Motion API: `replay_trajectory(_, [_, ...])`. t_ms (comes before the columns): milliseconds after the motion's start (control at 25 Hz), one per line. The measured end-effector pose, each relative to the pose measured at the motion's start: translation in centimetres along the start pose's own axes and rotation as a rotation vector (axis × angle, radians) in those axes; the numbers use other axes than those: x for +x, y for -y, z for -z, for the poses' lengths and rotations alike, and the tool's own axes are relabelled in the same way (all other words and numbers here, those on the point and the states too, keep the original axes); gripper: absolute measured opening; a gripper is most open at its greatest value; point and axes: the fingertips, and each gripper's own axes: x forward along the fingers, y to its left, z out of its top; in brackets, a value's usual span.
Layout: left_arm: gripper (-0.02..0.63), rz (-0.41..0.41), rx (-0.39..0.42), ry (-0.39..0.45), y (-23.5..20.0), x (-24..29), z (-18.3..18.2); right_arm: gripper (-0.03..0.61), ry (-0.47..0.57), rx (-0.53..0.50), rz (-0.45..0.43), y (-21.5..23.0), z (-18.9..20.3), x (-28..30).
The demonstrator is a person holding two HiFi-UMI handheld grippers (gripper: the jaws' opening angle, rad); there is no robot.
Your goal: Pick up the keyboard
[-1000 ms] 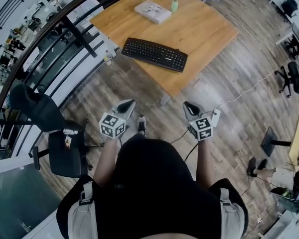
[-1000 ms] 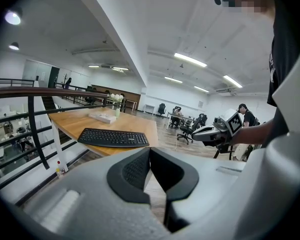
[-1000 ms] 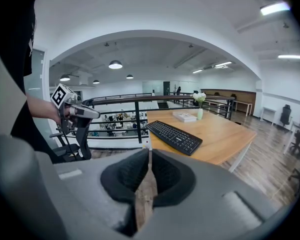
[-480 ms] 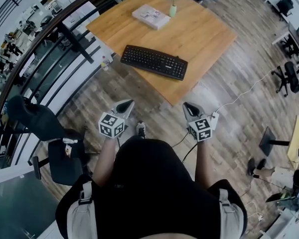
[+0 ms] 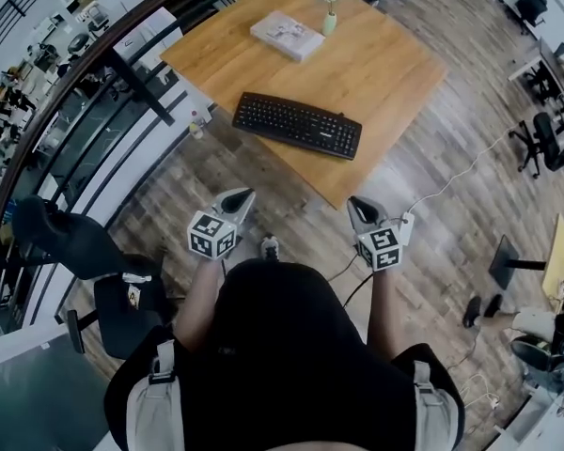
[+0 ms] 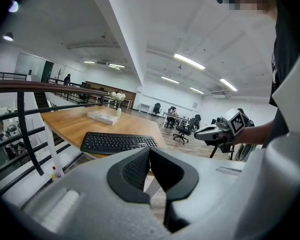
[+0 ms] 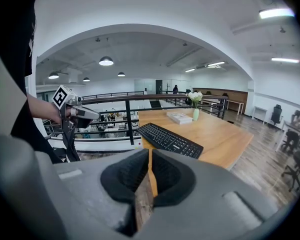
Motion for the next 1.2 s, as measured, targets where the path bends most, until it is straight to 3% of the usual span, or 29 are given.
replay_trajectory(360, [0.012,0.027,0.003,0.000,-4.5,-0.8,0.0,0.021,-0.004,0.009,0.022,-2.4,-1.1,3.6])
replay_trajectory(1200, [0.012,-0.076,-0.128,0.063,-9.8,-5.7,1.9,0.021,-0.019,-0.051,-0.031,-4.7,-3.2,8.1])
